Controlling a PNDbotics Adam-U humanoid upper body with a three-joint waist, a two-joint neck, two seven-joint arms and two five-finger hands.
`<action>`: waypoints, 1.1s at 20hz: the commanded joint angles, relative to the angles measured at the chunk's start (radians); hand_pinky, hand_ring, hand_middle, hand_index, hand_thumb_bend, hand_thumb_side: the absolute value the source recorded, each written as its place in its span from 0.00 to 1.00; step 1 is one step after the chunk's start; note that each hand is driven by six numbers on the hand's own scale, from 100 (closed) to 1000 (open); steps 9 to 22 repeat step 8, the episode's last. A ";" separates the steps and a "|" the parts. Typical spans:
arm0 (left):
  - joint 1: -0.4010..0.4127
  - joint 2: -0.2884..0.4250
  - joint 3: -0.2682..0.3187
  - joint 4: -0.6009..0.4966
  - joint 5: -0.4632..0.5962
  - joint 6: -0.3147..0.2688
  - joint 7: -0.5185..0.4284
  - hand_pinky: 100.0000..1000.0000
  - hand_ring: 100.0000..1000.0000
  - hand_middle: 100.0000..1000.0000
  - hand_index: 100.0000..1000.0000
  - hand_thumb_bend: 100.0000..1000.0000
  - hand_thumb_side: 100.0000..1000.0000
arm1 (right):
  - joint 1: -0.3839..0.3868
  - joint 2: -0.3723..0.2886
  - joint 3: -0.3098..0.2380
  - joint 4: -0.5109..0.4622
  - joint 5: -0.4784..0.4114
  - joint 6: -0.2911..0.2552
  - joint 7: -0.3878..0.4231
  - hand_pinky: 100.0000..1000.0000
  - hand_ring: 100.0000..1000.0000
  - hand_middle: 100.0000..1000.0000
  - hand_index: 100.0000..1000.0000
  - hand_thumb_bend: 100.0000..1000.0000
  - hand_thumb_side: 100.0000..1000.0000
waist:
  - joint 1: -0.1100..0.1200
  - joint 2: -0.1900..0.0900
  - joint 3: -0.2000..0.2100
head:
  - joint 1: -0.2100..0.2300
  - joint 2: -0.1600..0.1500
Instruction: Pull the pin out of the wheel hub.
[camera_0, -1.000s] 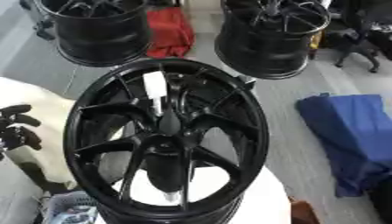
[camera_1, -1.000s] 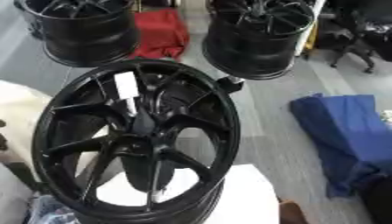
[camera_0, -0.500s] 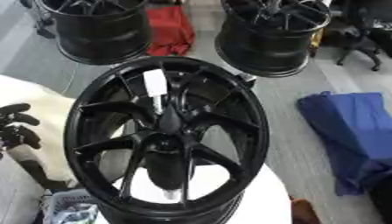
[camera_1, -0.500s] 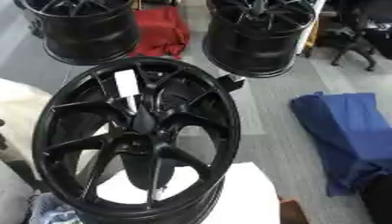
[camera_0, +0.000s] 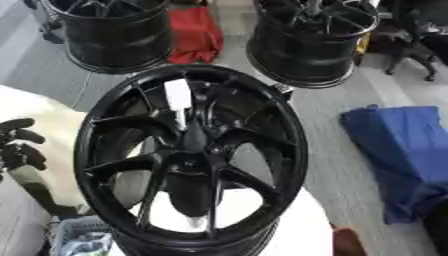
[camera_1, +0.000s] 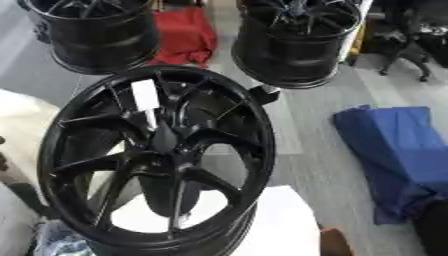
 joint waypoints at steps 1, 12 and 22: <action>-0.013 0.027 0.000 -0.015 0.010 -0.001 -0.002 0.53 0.52 0.61 0.85 0.00 0.87 | -0.011 -0.015 -0.005 0.013 -0.046 -0.040 -0.045 0.74 0.69 0.79 0.90 0.26 0.41 | 0.002 -0.010 -0.001 | -0.002 0.005; -0.018 0.036 0.006 -0.015 0.021 -0.003 -0.002 0.53 0.52 0.61 0.85 0.00 0.87 | -0.015 0.007 0.035 0.043 -0.147 -0.140 -0.146 0.72 0.68 0.77 0.90 0.22 0.42 | 0.004 -0.009 -0.002 | -0.005 0.000; -0.018 0.036 0.006 -0.015 0.021 -0.003 -0.002 0.53 0.52 0.61 0.85 0.00 0.87 | -0.015 0.007 0.035 0.043 -0.147 -0.140 -0.146 0.72 0.68 0.77 0.90 0.22 0.42 | 0.004 -0.009 -0.002 | -0.005 0.000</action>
